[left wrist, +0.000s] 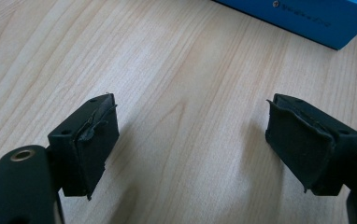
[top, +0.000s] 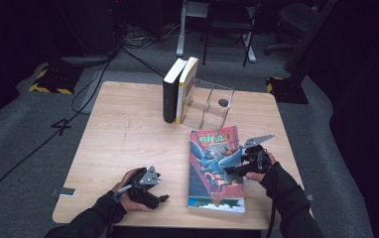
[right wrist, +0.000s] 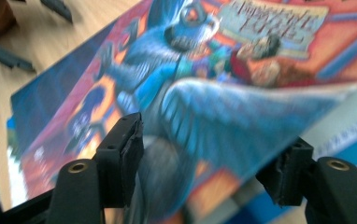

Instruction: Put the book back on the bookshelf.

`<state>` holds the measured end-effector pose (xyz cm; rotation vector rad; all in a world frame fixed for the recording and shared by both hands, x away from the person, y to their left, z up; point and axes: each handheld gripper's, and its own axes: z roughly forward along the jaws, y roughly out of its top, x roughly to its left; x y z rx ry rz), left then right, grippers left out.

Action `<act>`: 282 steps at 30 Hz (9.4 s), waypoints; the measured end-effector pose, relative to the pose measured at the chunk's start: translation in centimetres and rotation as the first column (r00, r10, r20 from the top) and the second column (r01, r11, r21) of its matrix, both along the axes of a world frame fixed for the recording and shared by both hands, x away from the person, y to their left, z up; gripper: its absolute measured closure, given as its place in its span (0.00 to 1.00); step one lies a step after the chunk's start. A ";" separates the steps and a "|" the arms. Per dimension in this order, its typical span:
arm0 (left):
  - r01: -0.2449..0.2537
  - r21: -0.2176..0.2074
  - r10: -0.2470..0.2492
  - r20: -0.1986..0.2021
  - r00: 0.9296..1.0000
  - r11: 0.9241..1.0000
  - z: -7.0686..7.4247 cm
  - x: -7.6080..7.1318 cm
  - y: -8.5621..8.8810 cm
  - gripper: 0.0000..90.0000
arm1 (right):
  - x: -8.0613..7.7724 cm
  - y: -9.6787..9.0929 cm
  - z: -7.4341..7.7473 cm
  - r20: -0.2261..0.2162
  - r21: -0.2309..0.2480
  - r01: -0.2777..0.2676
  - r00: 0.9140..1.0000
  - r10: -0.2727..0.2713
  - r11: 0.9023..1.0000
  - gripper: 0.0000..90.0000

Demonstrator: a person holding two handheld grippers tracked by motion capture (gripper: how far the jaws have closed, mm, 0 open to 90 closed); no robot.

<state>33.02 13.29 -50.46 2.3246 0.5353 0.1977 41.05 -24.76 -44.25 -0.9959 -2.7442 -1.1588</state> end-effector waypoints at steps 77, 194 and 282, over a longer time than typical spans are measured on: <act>0.116 -0.374 -0.044 0.196 0.980 0.920 13.0 13.1 -6.3 1.00 | -2.8 0.3 5.0 0.515 0.238 -0.164 0.857 0.019 0.957 0.90; 0.196 -0.409 -0.078 0.287 0.955 0.891 10.2 0.1 -9.4 0.72 | -8.3 -0.9 1.8 0.527 0.249 -0.032 0.843 -0.107 0.968 0.43; -0.427 -0.541 0.625 0.254 0.738 0.725 11.2 23.0 -13.6 0.82 | -5.9 -2.9 -0.8 0.430 0.228 0.073 0.887 -0.168 0.971 0.47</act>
